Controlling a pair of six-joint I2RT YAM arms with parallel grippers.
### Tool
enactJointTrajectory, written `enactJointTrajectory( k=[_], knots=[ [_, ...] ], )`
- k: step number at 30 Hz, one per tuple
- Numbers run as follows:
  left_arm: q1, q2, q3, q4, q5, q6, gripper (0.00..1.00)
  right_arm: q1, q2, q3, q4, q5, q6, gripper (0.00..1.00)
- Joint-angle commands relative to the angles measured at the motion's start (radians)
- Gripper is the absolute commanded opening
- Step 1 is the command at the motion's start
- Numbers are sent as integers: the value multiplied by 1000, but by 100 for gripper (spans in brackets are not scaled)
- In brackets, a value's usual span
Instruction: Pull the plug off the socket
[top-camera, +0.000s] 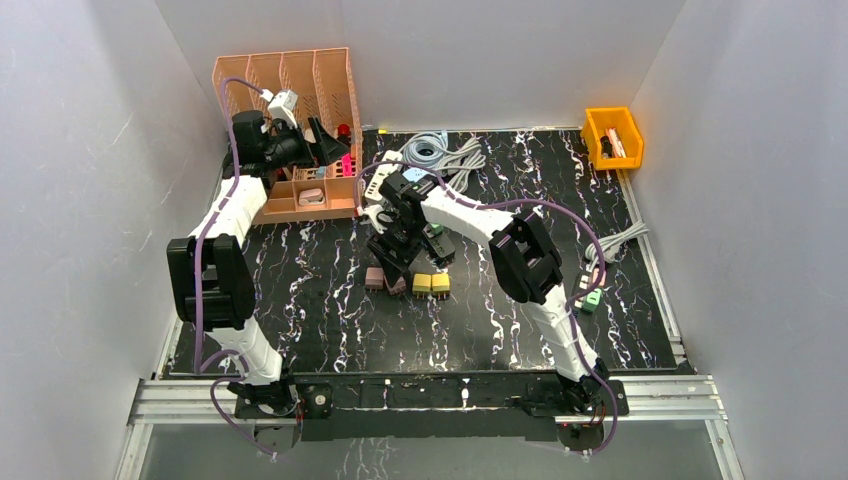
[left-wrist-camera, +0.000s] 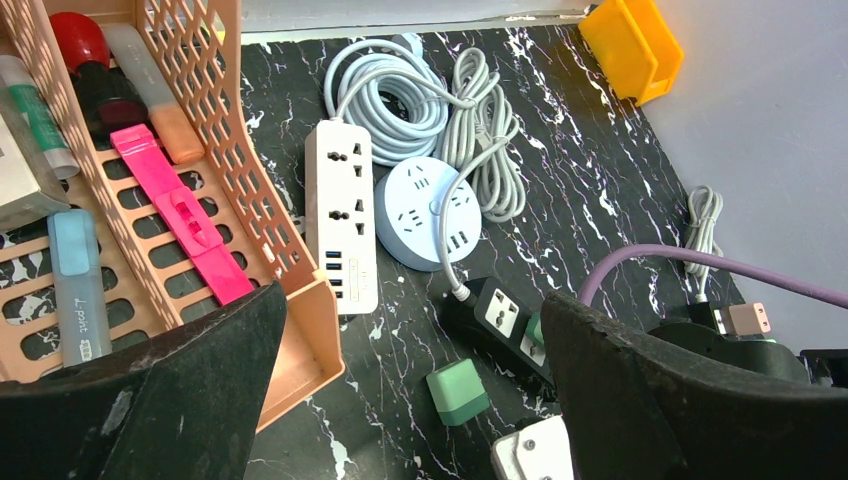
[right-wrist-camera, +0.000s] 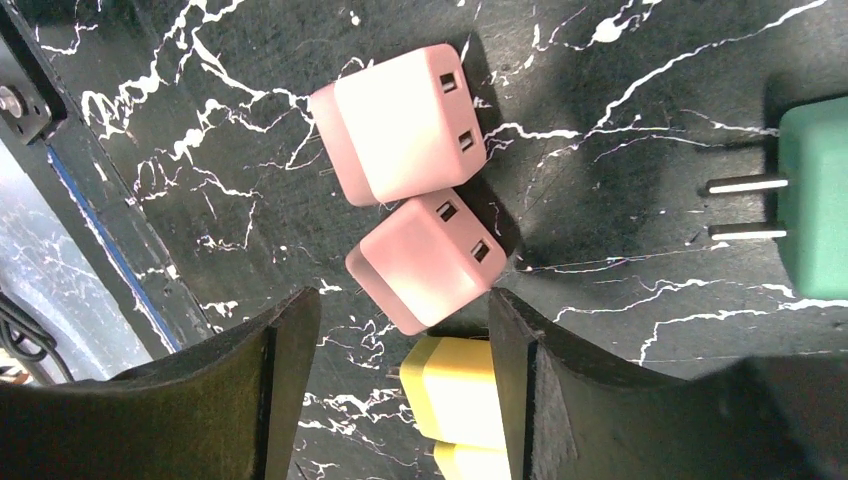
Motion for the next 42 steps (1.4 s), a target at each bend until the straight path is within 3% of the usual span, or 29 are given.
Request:
enactJointTrajectory(
  k=[1,4,9,20,27,30,42],
  knots=[
    [9,-57,-1,20,28,4,98,-6,-46,8,26,25,23,68],
    [13,-58,-1,20,30,5,98,-28,-125,-70,112,-1,49,70],
    [14,-60,-4,26,36,-2,98,-28,-82,-48,18,6,22,72],
    [15,-63,-9,28,34,0,98,-15,-104,-158,118,-9,81,70],
    [14,-68,-12,25,31,4,98,-15,-98,-169,183,-8,137,60],
    [14,-67,-11,22,30,7,98,-15,-88,-166,190,-9,154,51],
    [16,-68,-10,13,25,15,98,-15,-53,-168,222,51,247,46]
  ],
)
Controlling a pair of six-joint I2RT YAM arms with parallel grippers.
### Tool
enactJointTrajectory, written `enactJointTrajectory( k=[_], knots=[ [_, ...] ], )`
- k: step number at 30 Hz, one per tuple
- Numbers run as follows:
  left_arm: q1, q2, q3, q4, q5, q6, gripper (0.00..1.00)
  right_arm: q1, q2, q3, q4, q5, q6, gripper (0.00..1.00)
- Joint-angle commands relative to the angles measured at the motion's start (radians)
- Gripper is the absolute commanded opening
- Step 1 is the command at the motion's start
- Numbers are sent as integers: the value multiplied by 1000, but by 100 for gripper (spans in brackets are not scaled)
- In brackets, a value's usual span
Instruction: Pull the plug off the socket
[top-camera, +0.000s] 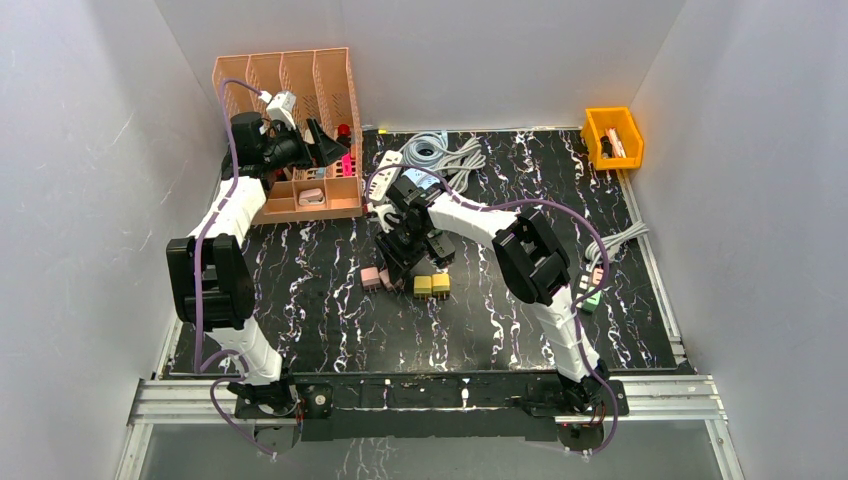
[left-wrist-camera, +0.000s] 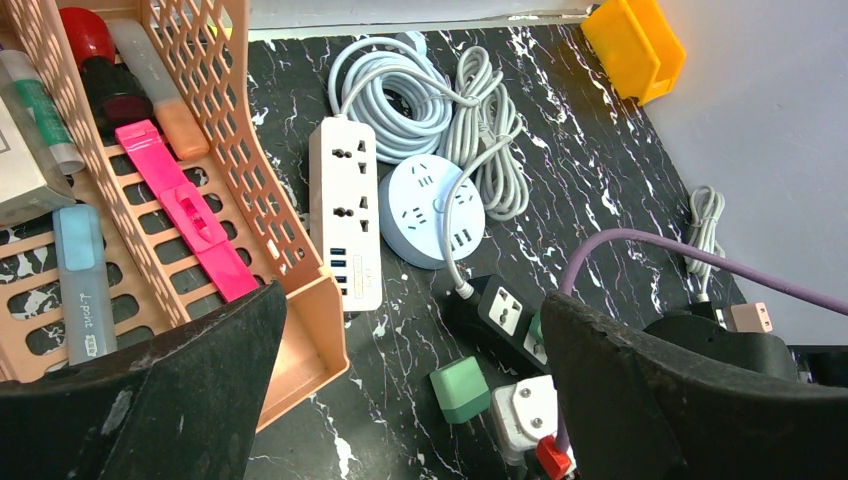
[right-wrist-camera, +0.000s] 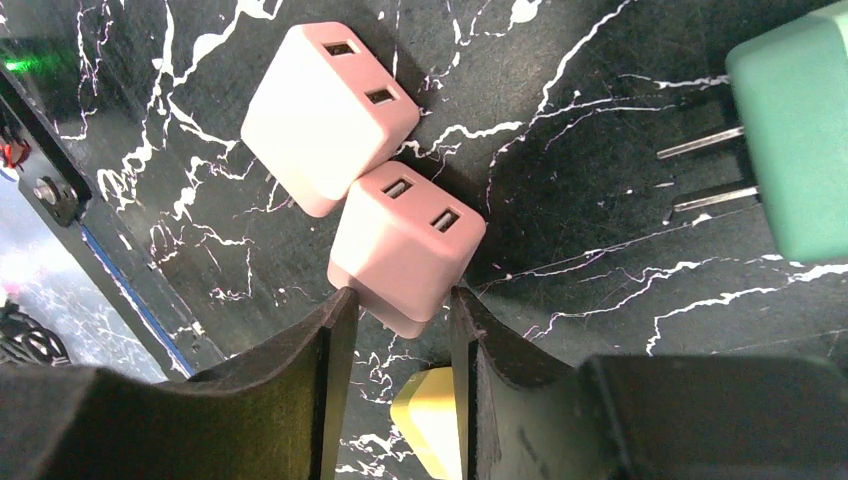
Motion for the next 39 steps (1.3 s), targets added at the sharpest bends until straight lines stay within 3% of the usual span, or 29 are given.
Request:
enactJointTrajectory(
  k=[1,30,39],
  knots=[
    [5,-69,1,4,19,15,98,3,1,-6,33,34,62,45],
    [7,-72,1,-11,3,25,98,8,23,38,68,148,239,43],
    [7,-72,1,-11,1,25,98,20,-25,-23,75,98,356,47]
  ],
)
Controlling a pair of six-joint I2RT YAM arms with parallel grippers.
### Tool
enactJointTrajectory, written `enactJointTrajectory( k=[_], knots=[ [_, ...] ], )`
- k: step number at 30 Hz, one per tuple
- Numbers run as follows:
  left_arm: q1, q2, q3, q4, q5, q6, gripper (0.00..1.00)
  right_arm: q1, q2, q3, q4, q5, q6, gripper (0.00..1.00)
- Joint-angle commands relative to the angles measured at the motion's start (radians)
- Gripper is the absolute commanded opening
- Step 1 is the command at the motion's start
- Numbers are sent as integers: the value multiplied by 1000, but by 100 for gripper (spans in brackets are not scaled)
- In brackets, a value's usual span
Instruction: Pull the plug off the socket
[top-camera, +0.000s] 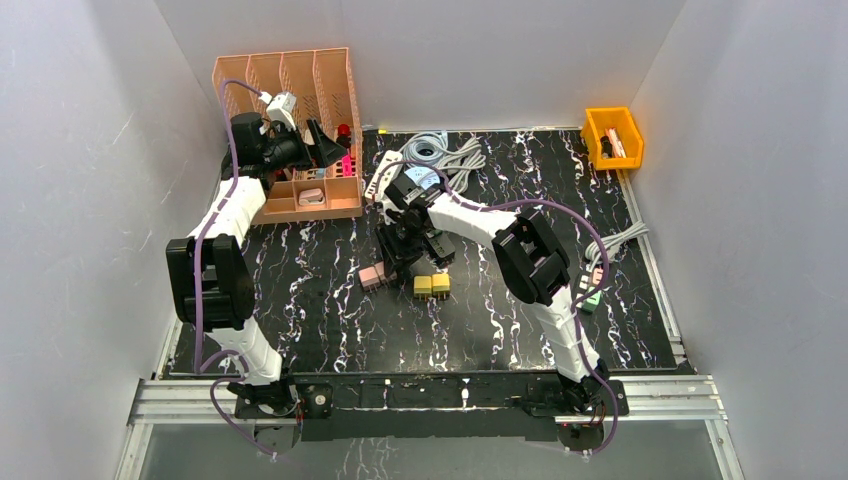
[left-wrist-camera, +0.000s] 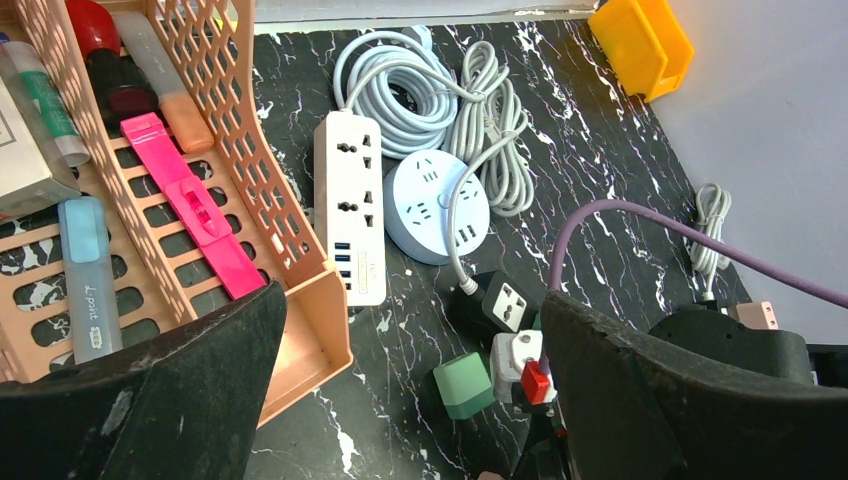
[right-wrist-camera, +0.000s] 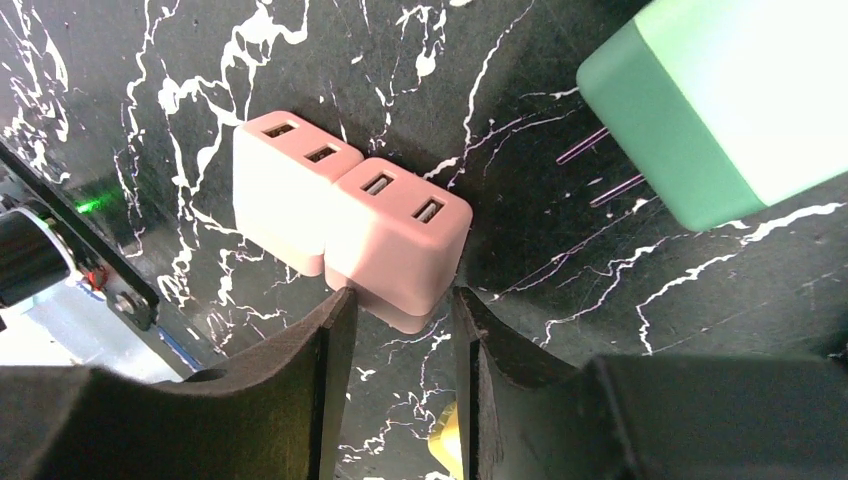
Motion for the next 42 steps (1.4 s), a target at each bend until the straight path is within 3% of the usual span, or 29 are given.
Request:
enactJointTrajectory(
  k=[1,17,26,28,30,33,38,40,41,42],
  knots=[
    [5,-70,-1,9,8,12,98,16,-27,-26,3,-12,66,47],
    [5,-101,-21,14,-8,5,98,64,-25,-2,-8,-25,65,48],
    [5,-109,-24,11,-14,13,98,7,-196,93,6,32,1,74],
    [6,-108,-21,12,-14,10,98,-29,-243,125,1,16,-39,85],
    [6,-108,-19,10,-13,11,98,-79,-259,181,-54,-103,-100,98],
    [5,-110,-19,8,-10,14,98,-156,-160,402,-354,-307,-286,98],
    [7,-98,-4,5,7,14,98,-173,-233,295,-476,-616,-542,98],
    [6,-95,1,11,20,5,98,-214,-332,198,-365,-810,-570,98],
    [5,-96,-1,15,25,1,98,-245,-407,114,-176,-903,-480,98],
    [7,-98,-4,18,27,-1,98,-276,-511,-23,120,-939,-293,98]
  ],
)
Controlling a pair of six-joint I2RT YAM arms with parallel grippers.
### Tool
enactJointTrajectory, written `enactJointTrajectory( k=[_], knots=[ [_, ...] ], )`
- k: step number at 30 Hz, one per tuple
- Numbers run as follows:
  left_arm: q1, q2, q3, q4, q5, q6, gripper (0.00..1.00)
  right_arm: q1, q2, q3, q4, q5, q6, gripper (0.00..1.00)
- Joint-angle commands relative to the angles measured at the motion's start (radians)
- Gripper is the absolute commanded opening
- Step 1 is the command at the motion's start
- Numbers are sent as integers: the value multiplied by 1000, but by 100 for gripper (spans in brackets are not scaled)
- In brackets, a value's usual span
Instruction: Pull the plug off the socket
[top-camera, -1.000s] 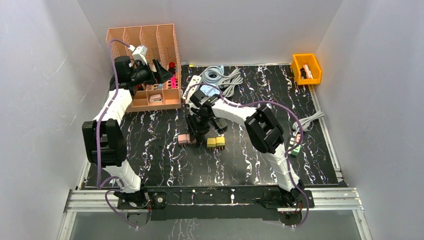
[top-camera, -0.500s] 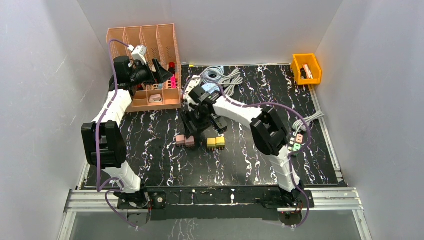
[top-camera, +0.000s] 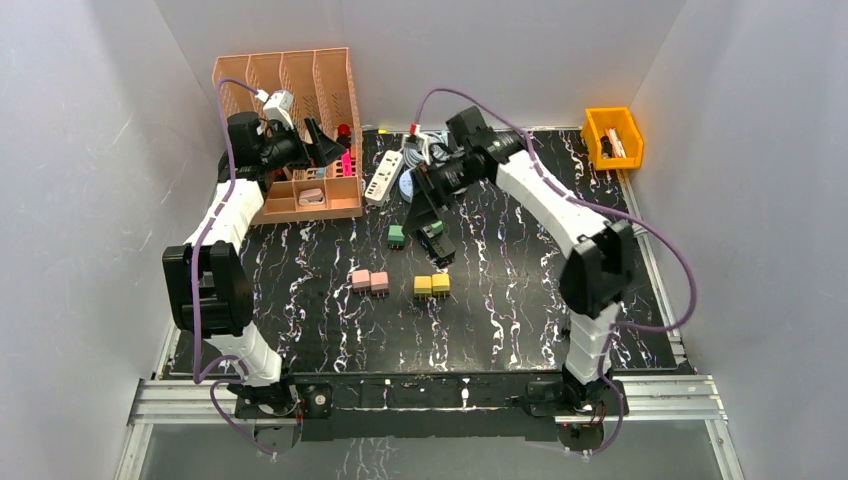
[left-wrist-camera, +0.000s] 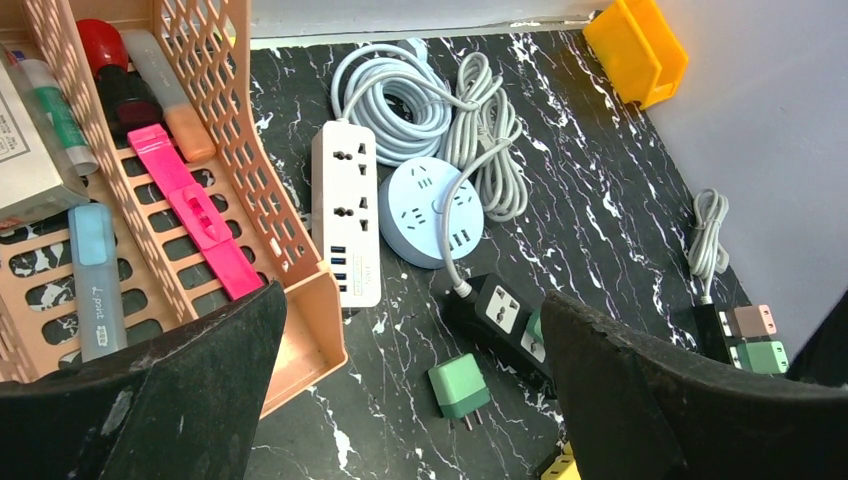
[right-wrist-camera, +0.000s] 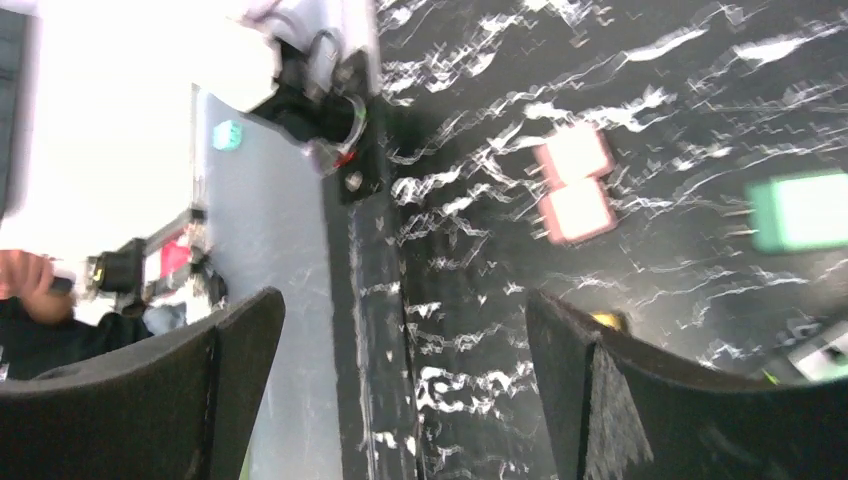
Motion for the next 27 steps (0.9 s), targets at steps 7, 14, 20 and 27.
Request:
enactJointTrajectory(
  k=[7,14,20,27],
  knots=[
    [5,-74,-7,35,49,-11,99,-217,-540,-773,1487,51,902,98],
    [5,-88,-24,54,54,-22,98,79,-746,-853,1145,1418,332,95],
    [6,-84,-15,55,55,-30,98,122,-505,-619,898,1941,121,98],
    [5,-78,-9,53,74,-24,99,-148,-80,18,-91,785,287,98]
  ],
)
